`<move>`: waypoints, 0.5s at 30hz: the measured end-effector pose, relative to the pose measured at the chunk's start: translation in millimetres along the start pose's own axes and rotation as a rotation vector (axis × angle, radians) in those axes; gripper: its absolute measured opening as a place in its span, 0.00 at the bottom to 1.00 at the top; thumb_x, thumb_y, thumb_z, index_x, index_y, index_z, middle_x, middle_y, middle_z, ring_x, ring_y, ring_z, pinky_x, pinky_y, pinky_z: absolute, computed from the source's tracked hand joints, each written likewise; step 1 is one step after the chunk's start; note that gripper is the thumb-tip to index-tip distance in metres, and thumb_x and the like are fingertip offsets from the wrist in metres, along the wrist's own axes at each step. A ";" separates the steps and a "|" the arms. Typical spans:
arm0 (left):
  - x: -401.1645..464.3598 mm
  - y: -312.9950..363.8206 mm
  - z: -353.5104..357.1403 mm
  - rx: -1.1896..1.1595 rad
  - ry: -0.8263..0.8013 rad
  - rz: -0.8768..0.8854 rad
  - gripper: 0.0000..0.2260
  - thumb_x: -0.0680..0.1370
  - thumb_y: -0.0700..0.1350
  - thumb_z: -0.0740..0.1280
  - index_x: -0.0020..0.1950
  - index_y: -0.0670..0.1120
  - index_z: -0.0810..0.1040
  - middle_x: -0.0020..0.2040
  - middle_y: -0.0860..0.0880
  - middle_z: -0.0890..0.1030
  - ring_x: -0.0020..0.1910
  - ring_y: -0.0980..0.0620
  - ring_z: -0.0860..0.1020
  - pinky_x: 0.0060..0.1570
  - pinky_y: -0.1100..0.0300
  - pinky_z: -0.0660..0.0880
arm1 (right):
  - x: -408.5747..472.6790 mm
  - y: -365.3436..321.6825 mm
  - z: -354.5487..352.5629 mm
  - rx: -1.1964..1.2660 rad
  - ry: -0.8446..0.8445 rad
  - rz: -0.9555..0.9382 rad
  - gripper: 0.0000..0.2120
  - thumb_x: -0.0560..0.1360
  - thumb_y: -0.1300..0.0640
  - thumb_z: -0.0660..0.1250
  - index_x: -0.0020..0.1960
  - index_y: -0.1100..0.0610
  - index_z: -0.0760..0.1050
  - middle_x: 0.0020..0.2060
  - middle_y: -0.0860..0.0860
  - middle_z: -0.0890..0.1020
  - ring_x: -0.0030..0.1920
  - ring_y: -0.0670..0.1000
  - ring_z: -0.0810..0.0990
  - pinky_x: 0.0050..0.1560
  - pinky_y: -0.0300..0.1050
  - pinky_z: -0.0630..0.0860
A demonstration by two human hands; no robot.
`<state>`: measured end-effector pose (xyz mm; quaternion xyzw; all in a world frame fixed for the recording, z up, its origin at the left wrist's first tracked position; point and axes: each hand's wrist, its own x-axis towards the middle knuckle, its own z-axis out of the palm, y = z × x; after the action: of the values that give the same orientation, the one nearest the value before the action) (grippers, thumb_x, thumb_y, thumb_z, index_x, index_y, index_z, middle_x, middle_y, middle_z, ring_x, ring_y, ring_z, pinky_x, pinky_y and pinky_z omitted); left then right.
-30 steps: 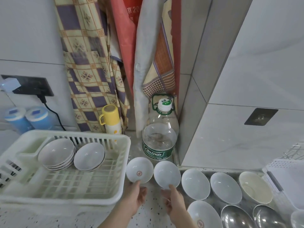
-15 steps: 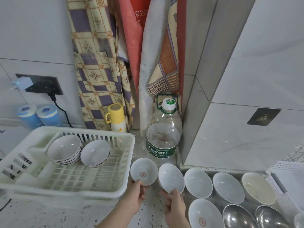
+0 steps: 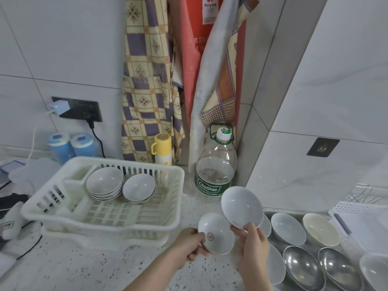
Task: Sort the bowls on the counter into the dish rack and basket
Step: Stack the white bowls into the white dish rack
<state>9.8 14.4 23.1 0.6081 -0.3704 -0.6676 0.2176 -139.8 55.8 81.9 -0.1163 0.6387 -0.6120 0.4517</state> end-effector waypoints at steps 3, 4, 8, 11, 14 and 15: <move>-22.7 12.9 -6.5 0.011 -0.067 0.068 0.08 0.72 0.38 0.61 0.50 0.42 0.76 0.34 0.39 0.84 0.31 0.48 0.72 0.21 0.65 0.58 | -20.4 -14.0 5.4 0.020 -0.005 -0.070 0.03 0.74 0.64 0.61 0.41 0.59 0.70 0.31 0.59 0.85 0.19 0.45 0.58 0.19 0.34 0.56; -30.9 17.8 -11.9 0.013 -0.080 0.087 0.07 0.72 0.38 0.61 0.48 0.42 0.76 0.34 0.39 0.84 0.29 0.49 0.72 0.21 0.65 0.58 | -27.7 -18.7 7.9 0.040 -0.010 -0.095 0.05 0.74 0.64 0.60 0.39 0.58 0.68 0.32 0.60 0.85 0.19 0.45 0.57 0.19 0.34 0.55; -58.1 34.1 -47.2 -0.001 -0.081 0.158 0.06 0.72 0.39 0.62 0.47 0.42 0.77 0.37 0.38 0.86 0.21 0.54 0.65 0.21 0.64 0.56 | -52.4 -32.3 23.6 0.116 -0.008 -0.214 0.09 0.72 0.64 0.60 0.35 0.55 0.64 0.35 0.63 0.85 0.21 0.46 0.56 0.20 0.35 0.55; -69.9 40.3 -85.8 -0.046 -0.022 0.199 0.09 0.72 0.40 0.62 0.50 0.39 0.78 0.38 0.37 0.86 0.20 0.54 0.63 0.21 0.64 0.55 | -67.1 -34.2 40.7 0.107 0.008 -0.326 0.09 0.71 0.64 0.61 0.35 0.53 0.65 0.33 0.61 0.80 0.22 0.46 0.57 0.19 0.34 0.56; -76.0 40.4 -126.3 -0.063 0.022 0.216 0.14 0.71 0.41 0.63 0.54 0.38 0.78 0.38 0.37 0.86 0.20 0.54 0.62 0.20 0.65 0.55 | -78.1 -27.6 60.6 0.035 0.022 -0.380 0.04 0.71 0.64 0.61 0.39 0.57 0.69 0.26 0.52 0.80 0.20 0.43 0.60 0.23 0.36 0.59; -77.6 39.4 -138.9 -0.067 0.033 0.215 0.14 0.71 0.41 0.63 0.54 0.39 0.79 0.39 0.37 0.86 0.20 0.55 0.62 0.20 0.65 0.55 | -81.3 -24.0 67.8 0.014 0.024 -0.374 0.04 0.71 0.64 0.62 0.39 0.58 0.69 0.27 0.52 0.81 0.20 0.42 0.62 0.26 0.39 0.60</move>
<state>151.5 15.0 105.5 0.5681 -0.4074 -0.6423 0.3144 -54.9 61.6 149.3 -0.2225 0.6069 -0.6911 0.3233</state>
